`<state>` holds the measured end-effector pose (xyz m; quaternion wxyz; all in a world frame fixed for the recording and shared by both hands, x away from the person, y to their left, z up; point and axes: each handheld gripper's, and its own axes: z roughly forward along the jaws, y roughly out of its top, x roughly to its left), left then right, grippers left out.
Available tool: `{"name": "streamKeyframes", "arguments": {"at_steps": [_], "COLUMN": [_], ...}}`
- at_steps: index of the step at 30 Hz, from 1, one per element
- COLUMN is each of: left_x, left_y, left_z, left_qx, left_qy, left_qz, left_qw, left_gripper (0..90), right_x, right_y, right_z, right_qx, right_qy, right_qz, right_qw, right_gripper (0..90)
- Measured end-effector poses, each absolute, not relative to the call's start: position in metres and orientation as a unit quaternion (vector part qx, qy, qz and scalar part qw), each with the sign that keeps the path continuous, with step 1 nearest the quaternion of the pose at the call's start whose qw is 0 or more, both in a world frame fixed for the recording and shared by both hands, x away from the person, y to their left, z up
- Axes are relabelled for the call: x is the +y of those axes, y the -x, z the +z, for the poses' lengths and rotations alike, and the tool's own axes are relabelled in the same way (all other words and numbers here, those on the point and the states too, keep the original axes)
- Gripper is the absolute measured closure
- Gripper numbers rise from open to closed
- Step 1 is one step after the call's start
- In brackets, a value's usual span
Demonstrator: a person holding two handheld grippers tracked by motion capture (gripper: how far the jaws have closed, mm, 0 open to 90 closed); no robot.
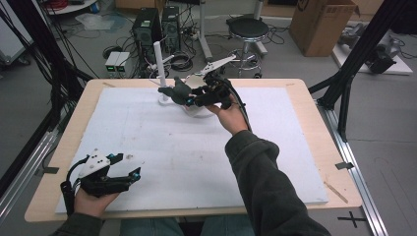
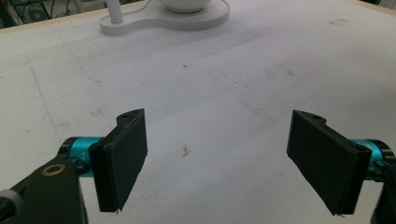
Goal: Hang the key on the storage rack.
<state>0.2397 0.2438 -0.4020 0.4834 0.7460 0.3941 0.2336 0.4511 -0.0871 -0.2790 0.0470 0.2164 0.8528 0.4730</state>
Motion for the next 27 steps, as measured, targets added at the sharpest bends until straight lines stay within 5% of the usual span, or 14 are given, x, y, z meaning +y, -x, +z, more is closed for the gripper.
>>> {"name": "streamKeyframes", "arguments": {"at_steps": [27], "left_x": [0.244], "left_y": [-0.24], "left_z": [-0.402], "left_qx": [0.396], "left_qy": [-0.745], "left_qz": [0.232], "left_qw": [0.485], "left_gripper": [20.7], "right_x": [-0.064], "right_y": [-0.473], "right_z": [-0.264], "right_qx": [0.847], "right_qy": [-0.228], "right_qz": [0.477], "right_qw": [0.062], "right_gripper": [53.4]}}
